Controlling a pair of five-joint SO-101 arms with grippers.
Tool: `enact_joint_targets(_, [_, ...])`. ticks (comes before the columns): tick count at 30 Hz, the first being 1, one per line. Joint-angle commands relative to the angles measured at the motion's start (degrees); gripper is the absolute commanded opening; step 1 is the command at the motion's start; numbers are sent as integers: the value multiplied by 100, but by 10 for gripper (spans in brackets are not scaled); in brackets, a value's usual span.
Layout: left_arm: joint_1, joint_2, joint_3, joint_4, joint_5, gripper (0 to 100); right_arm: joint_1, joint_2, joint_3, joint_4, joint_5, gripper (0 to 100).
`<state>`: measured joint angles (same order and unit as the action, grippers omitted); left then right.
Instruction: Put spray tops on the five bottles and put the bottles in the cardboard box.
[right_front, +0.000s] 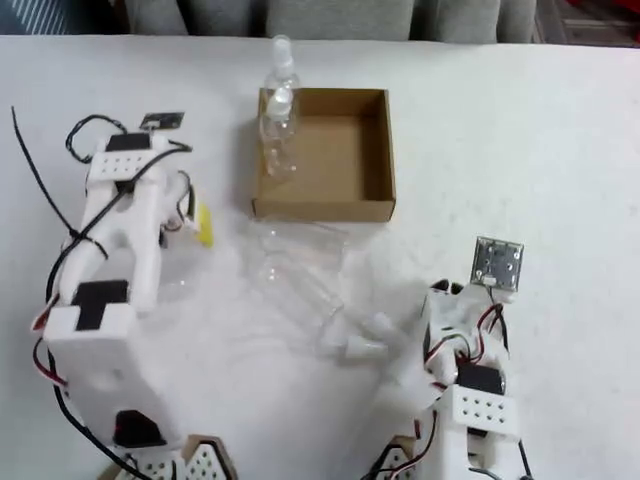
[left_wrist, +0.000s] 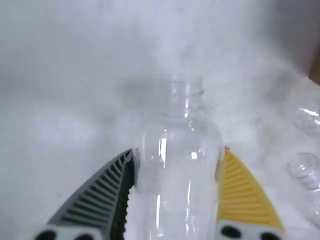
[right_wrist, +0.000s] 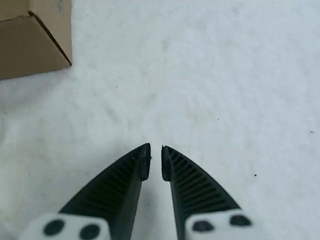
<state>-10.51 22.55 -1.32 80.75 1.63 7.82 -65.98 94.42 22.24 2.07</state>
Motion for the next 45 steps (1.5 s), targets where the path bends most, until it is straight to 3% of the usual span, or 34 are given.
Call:
enact_joint_targets(1, [66, -549, -26, -79, -70, 210, -31, -13, -62, -110, 70, 15])
enact_joint_targets(7, [101, -505, 9, 105, -229, 297, -31, -13, -62, -110, 70, 15])
enact_joint_targets(14, [101, -505, 9, 211, -255, 300, -31, -13, -62, -110, 70, 15])
enact_joint_targets(21, [207, -505, -484, 853, -185, 298, -22, -13, -62, -110, 70, 15])
enact_joint_targets(32, [224, -391, -527, 677, 1538, 301, -22, -13, -62, -110, 70, 15])
enact_joint_targets(43, [418, 171, -580, 404, 1574, 293, -22, -13, -62, -110, 70, 15])
enact_joint_targets(45, [426, 171, -580, 396, 1565, 246, -22, -13, -62, -110, 70, 15])
